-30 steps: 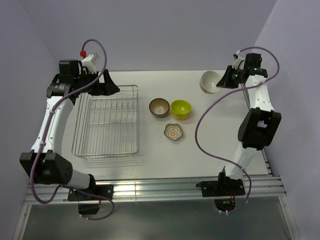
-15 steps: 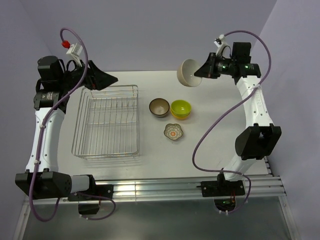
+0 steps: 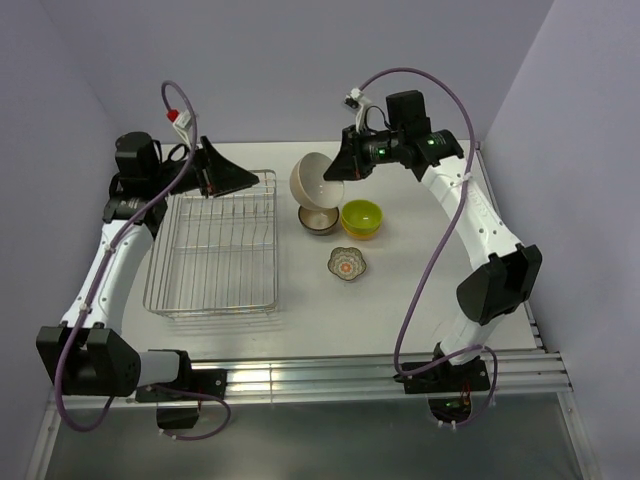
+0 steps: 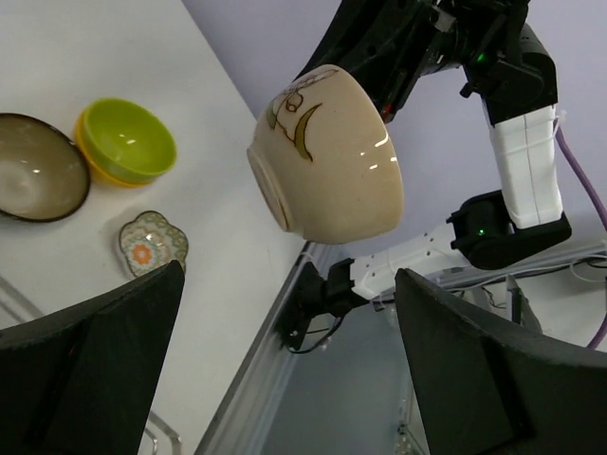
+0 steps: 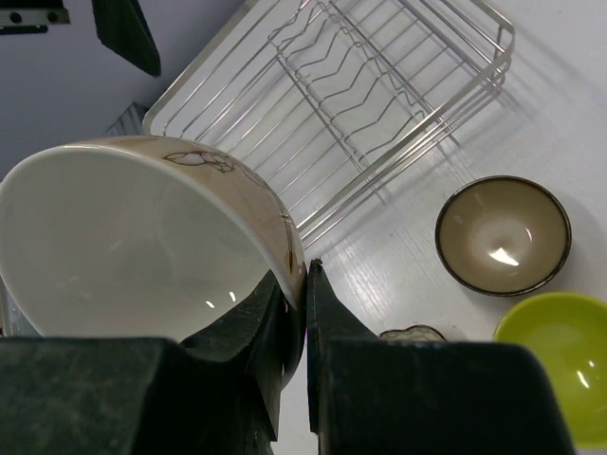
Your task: Load the bowls into the dish rack
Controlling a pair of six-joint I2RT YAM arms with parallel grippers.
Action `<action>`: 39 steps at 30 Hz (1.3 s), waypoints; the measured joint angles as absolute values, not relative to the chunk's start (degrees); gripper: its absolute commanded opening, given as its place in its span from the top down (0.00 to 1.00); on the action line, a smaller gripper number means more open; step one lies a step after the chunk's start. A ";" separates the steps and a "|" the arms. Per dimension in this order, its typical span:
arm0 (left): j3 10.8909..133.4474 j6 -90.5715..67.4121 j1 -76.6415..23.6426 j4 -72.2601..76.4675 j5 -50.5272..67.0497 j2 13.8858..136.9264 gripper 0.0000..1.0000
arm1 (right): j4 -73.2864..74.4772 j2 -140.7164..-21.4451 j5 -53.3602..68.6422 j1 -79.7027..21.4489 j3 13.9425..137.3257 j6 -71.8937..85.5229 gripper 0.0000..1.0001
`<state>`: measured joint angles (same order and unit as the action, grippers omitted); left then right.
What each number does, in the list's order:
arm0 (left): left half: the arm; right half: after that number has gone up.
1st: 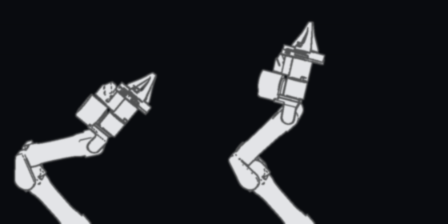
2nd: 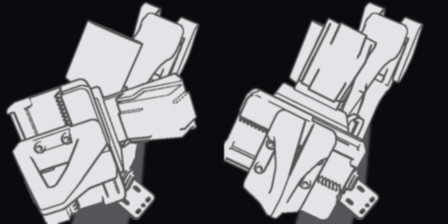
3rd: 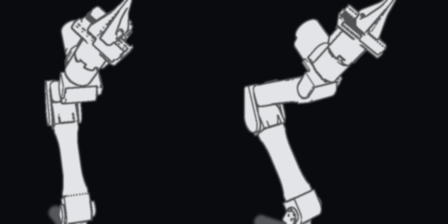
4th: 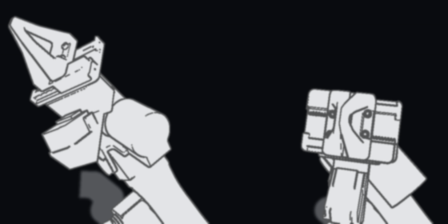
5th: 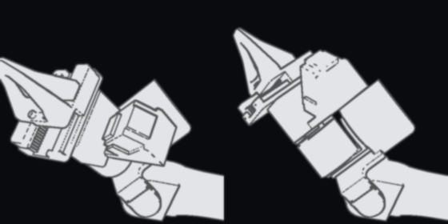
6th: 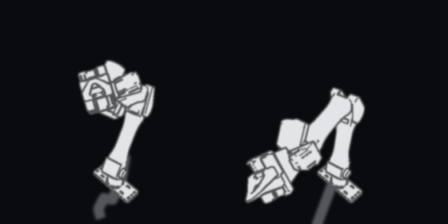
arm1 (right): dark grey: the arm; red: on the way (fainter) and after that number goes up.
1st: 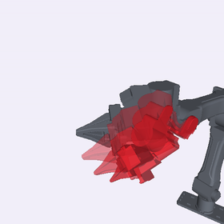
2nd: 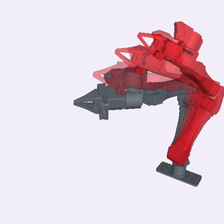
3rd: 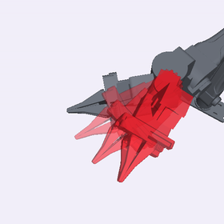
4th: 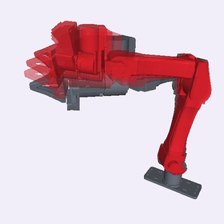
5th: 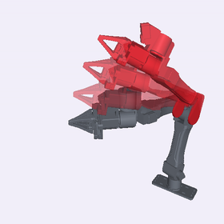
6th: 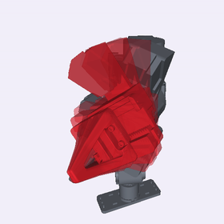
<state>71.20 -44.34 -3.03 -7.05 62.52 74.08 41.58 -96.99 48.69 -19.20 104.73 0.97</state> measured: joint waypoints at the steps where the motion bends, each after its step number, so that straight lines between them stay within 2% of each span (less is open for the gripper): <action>1: 70.02 -45.67 -3.62 -5.23 62.81 73.95 0.00 | 41.58 -97.03 48.45 -19.84 104.79 0.97 1.00; 12: 55.24 -62.92 -9.32 16.86 60.10 70.59 0.00 | 41.52 -97.82 45.78 -23.55 104.84 1.43 1.00; 19: 52.42 -68.18 -12.27 25.54 56.77 67.94 0.00 | 41.10 -97.82 45.63 -24.40 104.84 1.89 1.00; 27: 52.36 -68.62 -14.17 25.52 53.41 67.94 0.01 | 41.15 -97.82 44.82 -24.99 104.81 2.04 1.00; 39: 52.38 -64.64 -15.27 17.19 48.73 67.94 0.00 | 41.12 -97.82 43.88 -25.63 104.75 2.00 1.00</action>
